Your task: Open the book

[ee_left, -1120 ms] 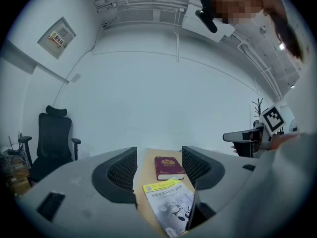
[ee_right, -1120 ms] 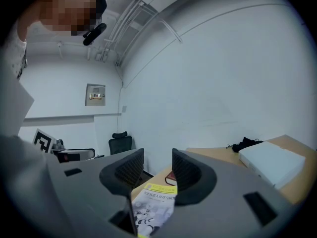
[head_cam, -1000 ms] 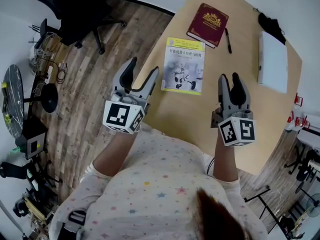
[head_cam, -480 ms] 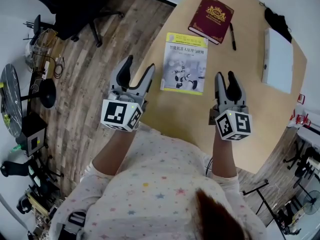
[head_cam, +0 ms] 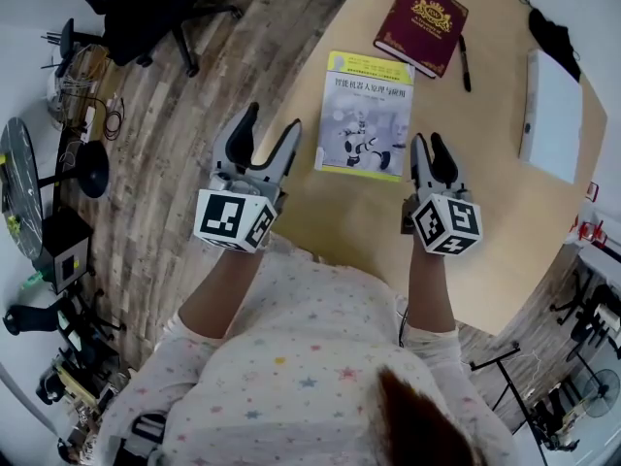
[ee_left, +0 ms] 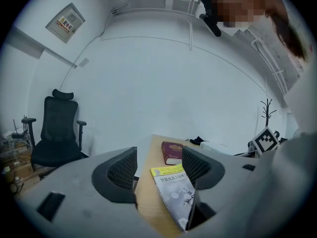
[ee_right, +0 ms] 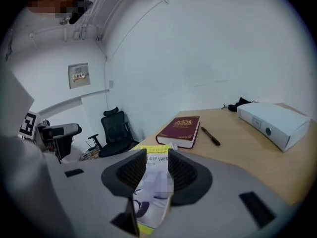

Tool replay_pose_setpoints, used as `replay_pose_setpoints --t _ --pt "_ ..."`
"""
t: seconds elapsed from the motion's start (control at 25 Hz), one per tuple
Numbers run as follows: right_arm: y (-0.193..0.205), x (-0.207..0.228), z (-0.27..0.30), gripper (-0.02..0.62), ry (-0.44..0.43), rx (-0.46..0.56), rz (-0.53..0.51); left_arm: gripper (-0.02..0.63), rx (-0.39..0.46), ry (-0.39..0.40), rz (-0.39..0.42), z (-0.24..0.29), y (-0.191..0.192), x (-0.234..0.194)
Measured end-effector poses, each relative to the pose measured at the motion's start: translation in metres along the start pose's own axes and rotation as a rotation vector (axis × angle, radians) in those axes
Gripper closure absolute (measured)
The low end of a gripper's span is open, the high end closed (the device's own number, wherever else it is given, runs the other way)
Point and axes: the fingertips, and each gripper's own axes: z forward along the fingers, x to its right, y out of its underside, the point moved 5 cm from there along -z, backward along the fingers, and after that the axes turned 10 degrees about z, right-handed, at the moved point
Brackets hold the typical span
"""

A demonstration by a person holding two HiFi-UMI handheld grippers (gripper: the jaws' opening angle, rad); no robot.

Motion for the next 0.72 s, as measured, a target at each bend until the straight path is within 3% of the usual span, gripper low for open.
replay_pose_setpoints --t 0.72 --pt "0.074 0.023 0.037 0.419 0.045 -0.255 0.114 0.347 -0.050 0.012 -0.016 -0.002 0.020 -0.001"
